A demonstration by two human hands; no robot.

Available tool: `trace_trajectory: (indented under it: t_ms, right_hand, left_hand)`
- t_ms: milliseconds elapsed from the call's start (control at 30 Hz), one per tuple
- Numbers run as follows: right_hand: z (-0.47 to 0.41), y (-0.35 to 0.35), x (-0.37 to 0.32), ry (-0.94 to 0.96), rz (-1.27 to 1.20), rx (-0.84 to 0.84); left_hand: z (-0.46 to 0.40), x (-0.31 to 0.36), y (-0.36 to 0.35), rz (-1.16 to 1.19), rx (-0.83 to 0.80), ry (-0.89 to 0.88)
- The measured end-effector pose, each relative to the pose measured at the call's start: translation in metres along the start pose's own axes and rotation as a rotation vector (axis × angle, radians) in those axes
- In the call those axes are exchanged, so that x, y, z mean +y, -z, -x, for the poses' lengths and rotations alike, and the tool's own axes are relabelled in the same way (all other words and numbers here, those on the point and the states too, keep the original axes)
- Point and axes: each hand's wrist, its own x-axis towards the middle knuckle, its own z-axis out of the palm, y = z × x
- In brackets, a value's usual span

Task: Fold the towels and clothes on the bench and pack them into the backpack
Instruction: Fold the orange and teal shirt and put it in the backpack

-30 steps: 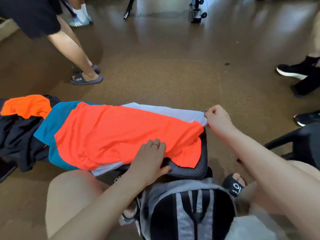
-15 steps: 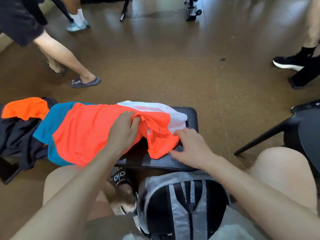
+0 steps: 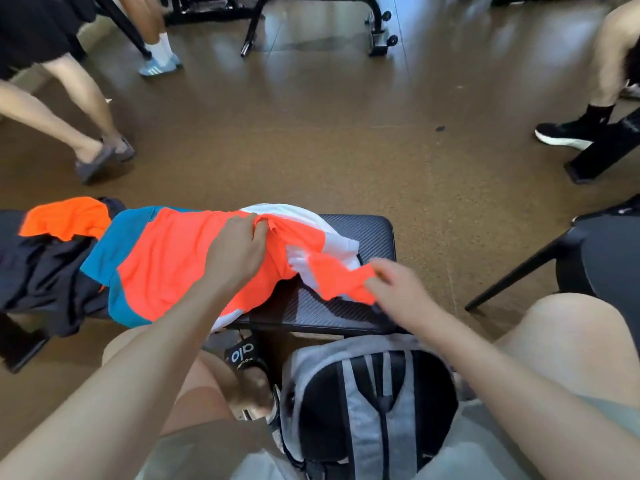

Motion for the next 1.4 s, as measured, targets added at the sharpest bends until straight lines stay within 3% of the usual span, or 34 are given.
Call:
trace_trajectory:
  t_ms: [67,167,267,367,467,600,733,833,900,1033,1167,1233,1333,1400]
  right_hand:
    - [-0.008,0.036,0.009,-0.143,-0.203,0.231]
    - [-0.017,0.074,0.029,-0.326,-0.113,0.397]
    - [-0.011,0.061,0.034,-0.314,0.118,0.281]
    - [0.005,0.025,0.025,-0.075,0.273,0.201]
    - [0.016,-0.013,0.021,0.077,0.369,0.065]
    - [0.020,-0.049,0.018,0.055,0.504,-0.075]
    - [0.012,-0.058,0.012,-0.063,0.411,-0.107]
    - [0.010,-0.057,0.011,-0.078,0.494,-0.149]
    - [0.016,-0.050,0.011,-0.044,0.522,-0.151]
    - [0.042,-0.021,0.009,-0.064,0.468,-0.169]
    - [0.059,0.022,0.020,-0.259,0.781,-0.552]
    - [0.054,0.029,0.024,-0.271,0.829,-0.597]
    - [0.030,0.016,0.016,-0.191,0.591,-0.237]
    - [0.008,-0.006,0.007,-0.145,0.428,-0.050]
  left_hand:
    - [-0.002,-0.005,0.006,0.010,-0.018,0.026]
    - [0.000,-0.005,0.007,0.006,-0.050,0.059]
    - [0.013,0.009,0.003,-0.012,-0.039,0.100]
    - [0.045,0.027,-0.007,-0.097,-0.008,-0.012]
    - [0.075,0.036,-0.030,-0.201,-0.156,-0.126]
    - [0.092,0.033,-0.064,-0.235,-0.453,0.067]
    - [0.099,0.027,-0.080,-0.218,-0.373,-0.029]
    - [0.098,0.024,-0.080,-0.112,-0.401,-0.073]
    - [0.096,0.020,-0.073,0.013,-0.475,-0.175]
    - [0.103,0.028,-0.046,0.187,-0.560,-0.538]
    - [0.116,0.039,-0.041,0.145,-0.680,-0.702]
    - [0.108,0.034,-0.050,0.094,-0.588,-0.622]
    - [0.083,0.023,-0.061,0.018,-0.337,-0.309]
    - [0.069,0.016,-0.068,-0.037,-0.317,-0.114]
